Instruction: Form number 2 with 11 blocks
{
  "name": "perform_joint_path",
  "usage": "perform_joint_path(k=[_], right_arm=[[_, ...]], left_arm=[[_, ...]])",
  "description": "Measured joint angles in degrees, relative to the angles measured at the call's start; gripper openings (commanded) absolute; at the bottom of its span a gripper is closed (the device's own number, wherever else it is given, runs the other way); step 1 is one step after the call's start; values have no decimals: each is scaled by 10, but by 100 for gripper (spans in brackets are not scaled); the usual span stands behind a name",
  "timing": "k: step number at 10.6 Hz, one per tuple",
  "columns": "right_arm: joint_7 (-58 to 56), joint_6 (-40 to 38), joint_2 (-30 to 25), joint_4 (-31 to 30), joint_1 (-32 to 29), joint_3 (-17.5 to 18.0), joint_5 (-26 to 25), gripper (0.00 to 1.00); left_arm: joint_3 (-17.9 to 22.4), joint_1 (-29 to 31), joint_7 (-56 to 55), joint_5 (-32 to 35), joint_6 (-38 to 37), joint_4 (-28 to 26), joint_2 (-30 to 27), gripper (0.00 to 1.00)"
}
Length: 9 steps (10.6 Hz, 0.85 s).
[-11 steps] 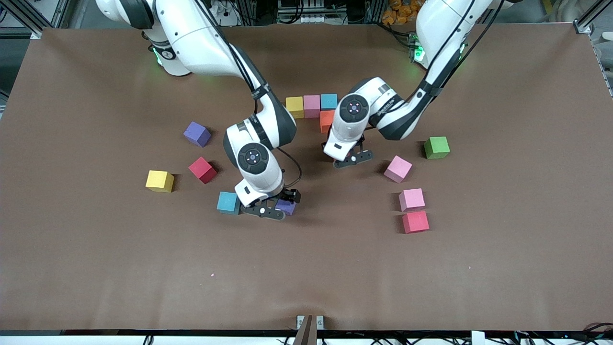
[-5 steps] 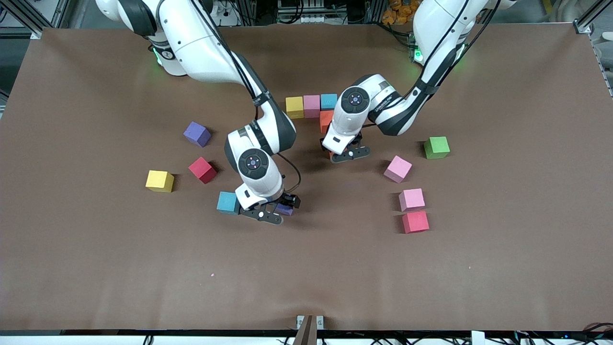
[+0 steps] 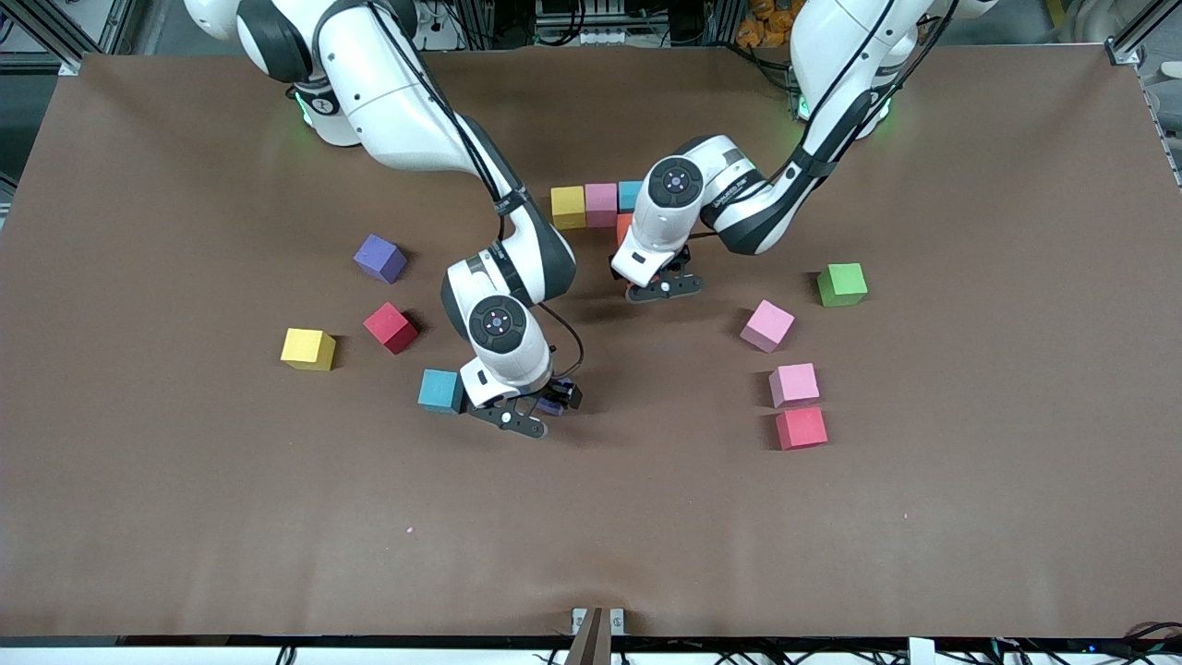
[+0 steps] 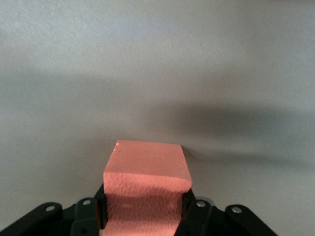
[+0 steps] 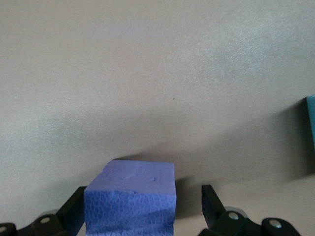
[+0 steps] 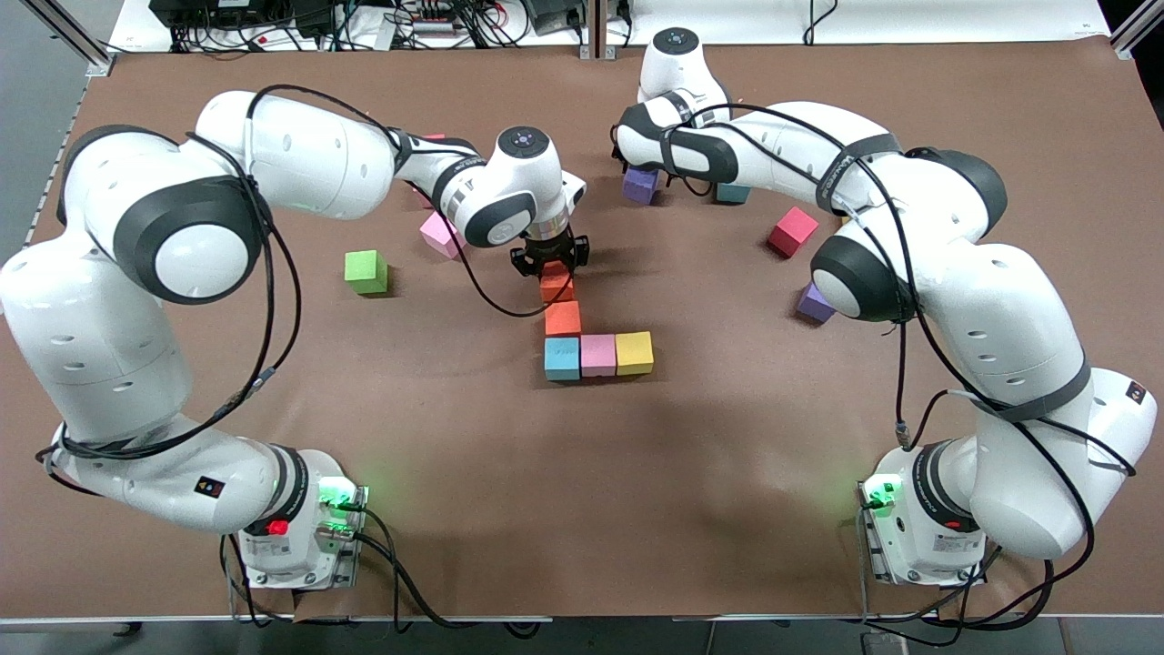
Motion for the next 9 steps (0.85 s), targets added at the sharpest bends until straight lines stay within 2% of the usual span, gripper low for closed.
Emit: perform_joint_path(k=[4, 5, 6, 7, 8, 9], right_arm=[[11, 8, 1, 0, 0, 11, 0, 100], [11, 8, 1, 1, 0, 11, 0, 89], [11, 8, 1, 1, 0, 12, 0, 51], [11, 8, 1, 1, 0, 12, 0, 27], [11, 8, 1, 1, 0, 13, -1, 18], [11, 8, 2, 1, 0, 13, -1, 18]], left_arm=[[-8, 0, 20, 0, 0, -3, 0, 46], [-10, 0, 21, 0, 0, -4, 0, 46], [-11, 0, 22, 0, 0, -5, 0, 46], [-11, 0, 23, 0, 0, -5, 0, 46], [-12, -1, 23, 0, 0, -5, 0, 46], [-12, -1, 23, 0, 0, -6, 0, 47]])
